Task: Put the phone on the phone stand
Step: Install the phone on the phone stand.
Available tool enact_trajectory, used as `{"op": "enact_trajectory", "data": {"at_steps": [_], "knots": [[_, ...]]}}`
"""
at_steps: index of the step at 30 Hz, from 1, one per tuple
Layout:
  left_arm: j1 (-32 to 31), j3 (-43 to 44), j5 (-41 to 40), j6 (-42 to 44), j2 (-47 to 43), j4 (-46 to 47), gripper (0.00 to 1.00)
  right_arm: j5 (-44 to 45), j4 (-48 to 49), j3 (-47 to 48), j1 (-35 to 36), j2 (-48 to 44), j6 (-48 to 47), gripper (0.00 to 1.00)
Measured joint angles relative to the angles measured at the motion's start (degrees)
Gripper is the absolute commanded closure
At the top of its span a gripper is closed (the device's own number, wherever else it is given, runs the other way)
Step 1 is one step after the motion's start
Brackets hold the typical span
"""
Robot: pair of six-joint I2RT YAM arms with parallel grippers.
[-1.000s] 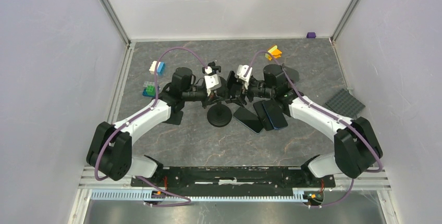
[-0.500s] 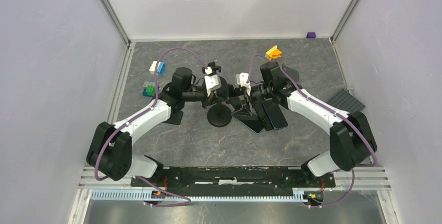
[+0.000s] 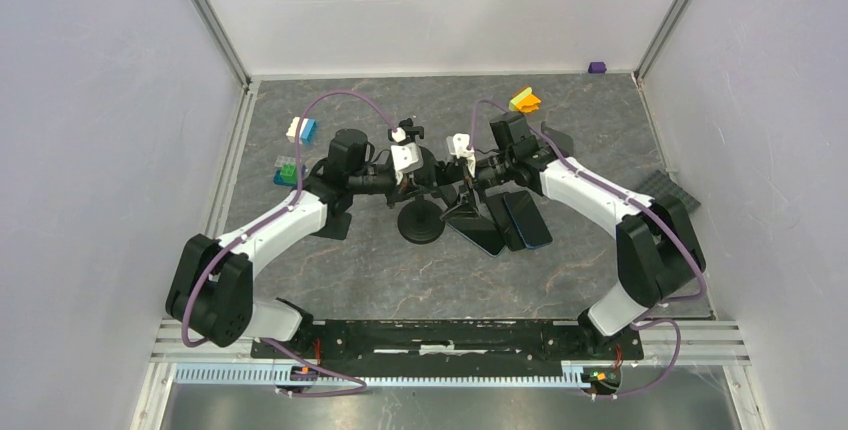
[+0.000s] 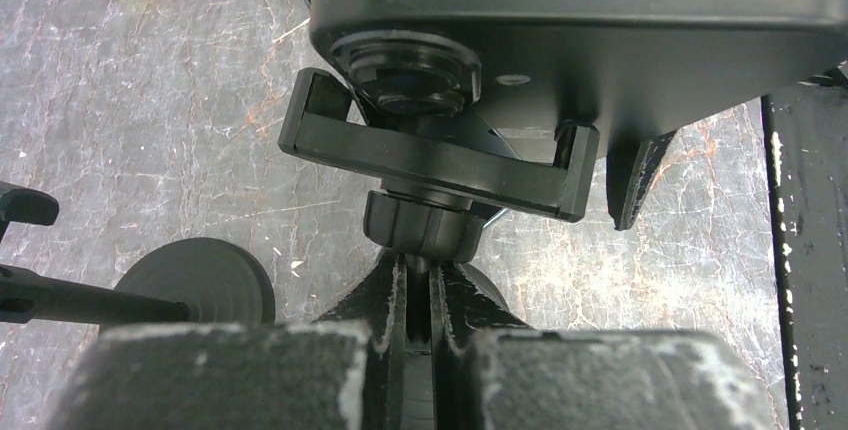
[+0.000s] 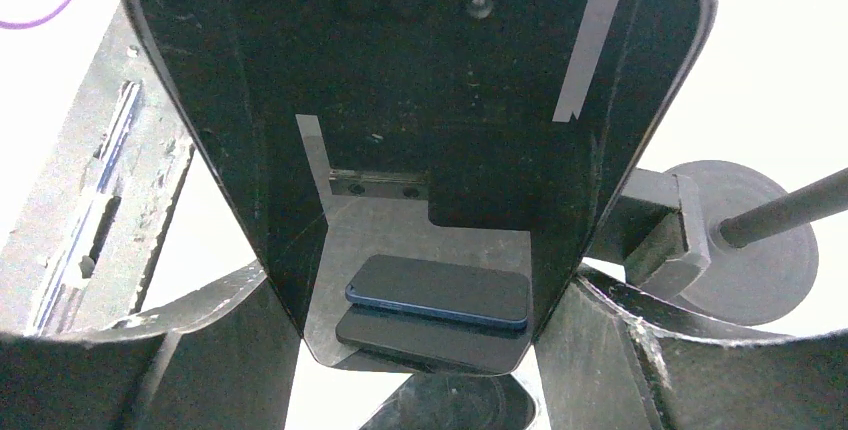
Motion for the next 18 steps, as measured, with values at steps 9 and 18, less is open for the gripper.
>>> {"op": "enact_trajectory", "data": {"at_steps": [9, 18], "knots": [[0.11, 1.66, -0.02, 1.81, 0.52, -3.26, 0.98, -2.43, -3.67, 3.52, -1.20, 2.82, -1.25, 1.00], [0.22, 2.54, -0.42, 2.54, 0.90, -4.74, 0.98, -3.02, -7.93, 6.93, -1.77, 4.94, -3.15, 1.00]]}}
